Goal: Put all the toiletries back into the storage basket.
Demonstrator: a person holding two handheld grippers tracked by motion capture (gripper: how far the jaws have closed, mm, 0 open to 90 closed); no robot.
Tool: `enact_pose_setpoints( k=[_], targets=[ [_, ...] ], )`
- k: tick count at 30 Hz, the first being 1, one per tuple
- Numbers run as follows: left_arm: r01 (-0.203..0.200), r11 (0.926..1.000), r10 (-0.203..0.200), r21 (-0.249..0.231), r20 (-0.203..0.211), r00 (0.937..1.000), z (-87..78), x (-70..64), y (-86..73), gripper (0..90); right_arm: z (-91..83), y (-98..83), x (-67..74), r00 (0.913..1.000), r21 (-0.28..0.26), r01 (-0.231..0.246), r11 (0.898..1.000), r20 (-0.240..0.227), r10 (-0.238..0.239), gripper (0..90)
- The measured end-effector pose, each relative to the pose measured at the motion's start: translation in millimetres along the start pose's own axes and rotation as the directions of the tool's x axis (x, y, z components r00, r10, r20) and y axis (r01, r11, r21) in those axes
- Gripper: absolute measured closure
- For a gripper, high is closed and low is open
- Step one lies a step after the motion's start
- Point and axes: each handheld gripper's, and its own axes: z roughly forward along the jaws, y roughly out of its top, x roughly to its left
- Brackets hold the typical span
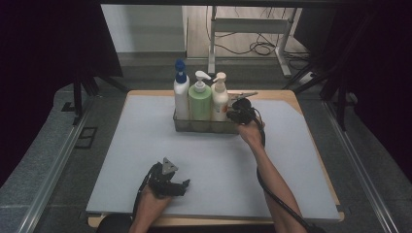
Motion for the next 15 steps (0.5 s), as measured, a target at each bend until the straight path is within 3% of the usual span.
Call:
enact_pose_setpoints(
  k=[15],
  targets=[
    [-0.003,1.0,0.003,0.001,0.002,1.0,0.0,0.2,0.0,12.9,-7.1,-1.0,4.8,0.9994,-0.001,0.022,1.0,-0.029,-0.022,88.8]
  ],
)
